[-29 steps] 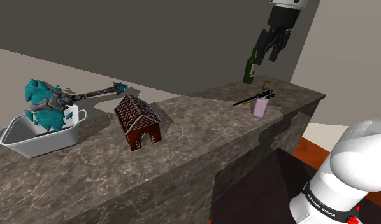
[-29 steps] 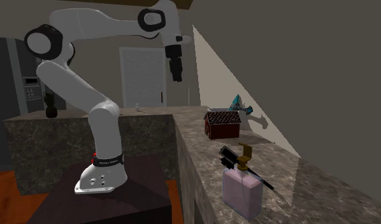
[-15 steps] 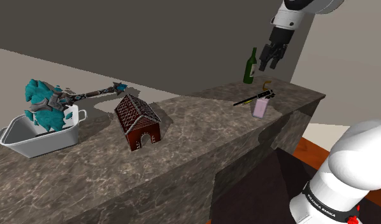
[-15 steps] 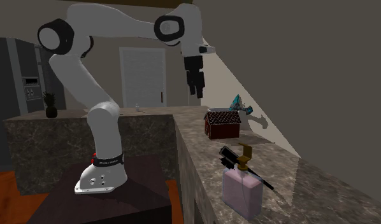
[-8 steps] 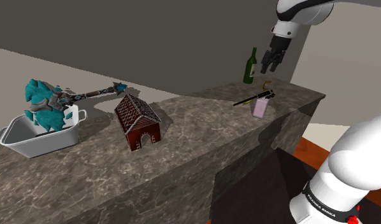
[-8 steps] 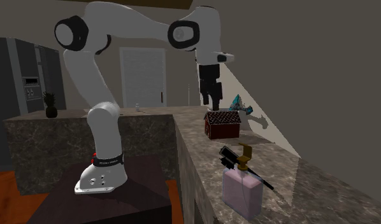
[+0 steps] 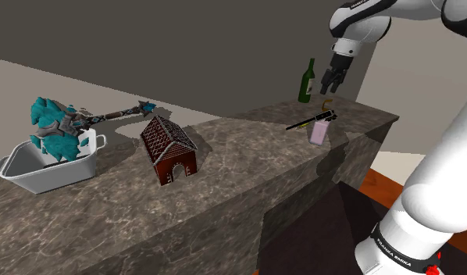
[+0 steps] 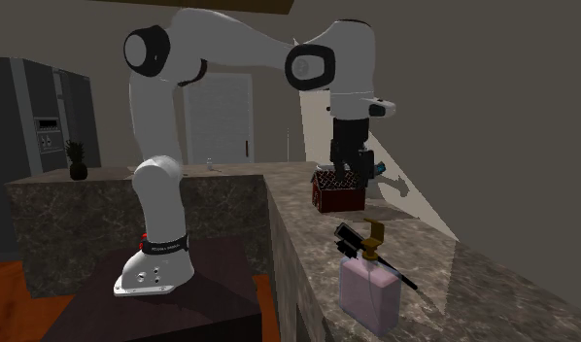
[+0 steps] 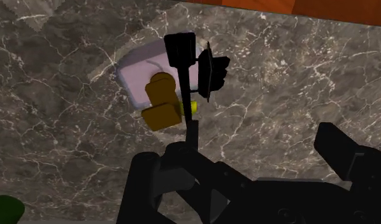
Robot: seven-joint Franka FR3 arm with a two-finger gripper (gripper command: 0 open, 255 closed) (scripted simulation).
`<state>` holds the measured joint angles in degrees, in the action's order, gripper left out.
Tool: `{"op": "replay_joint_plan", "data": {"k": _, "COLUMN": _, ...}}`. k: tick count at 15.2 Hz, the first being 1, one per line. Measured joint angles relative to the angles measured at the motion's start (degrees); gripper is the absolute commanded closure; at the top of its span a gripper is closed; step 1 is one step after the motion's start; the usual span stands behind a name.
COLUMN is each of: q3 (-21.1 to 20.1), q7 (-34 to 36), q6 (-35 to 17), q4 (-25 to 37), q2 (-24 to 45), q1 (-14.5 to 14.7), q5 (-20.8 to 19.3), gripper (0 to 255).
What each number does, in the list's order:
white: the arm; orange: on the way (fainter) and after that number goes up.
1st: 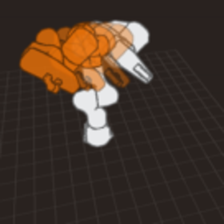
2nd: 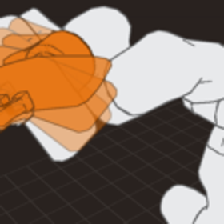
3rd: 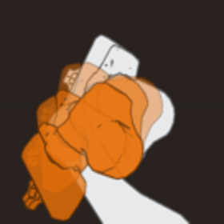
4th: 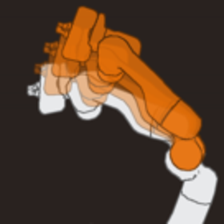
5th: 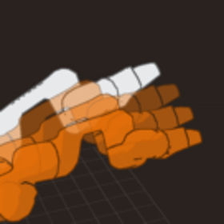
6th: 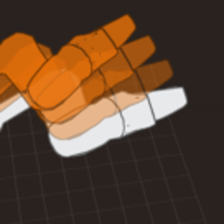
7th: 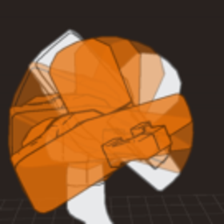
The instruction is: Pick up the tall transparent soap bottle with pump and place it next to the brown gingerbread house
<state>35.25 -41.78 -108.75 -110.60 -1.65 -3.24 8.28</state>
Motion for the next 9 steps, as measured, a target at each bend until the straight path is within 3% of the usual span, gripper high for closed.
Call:
{"op": "replay_joint_plan", "data": {"k": 6, "q3": 2.2, "q7": -10.3, "q6": 2.1, "q4": 11.8, "q2": 15.7, "q1": -5.4, "q5": 10.2, "gripper": 0}}
{"op": "replay_joint_plan", "data": {"k": 9, "q3": 2.0, "q7": -11.7, "q6": 1.0, "q4": 12.0, "q2": 17.9, "q1": -6.3, "q5": 11.7, "gripper": 0}}
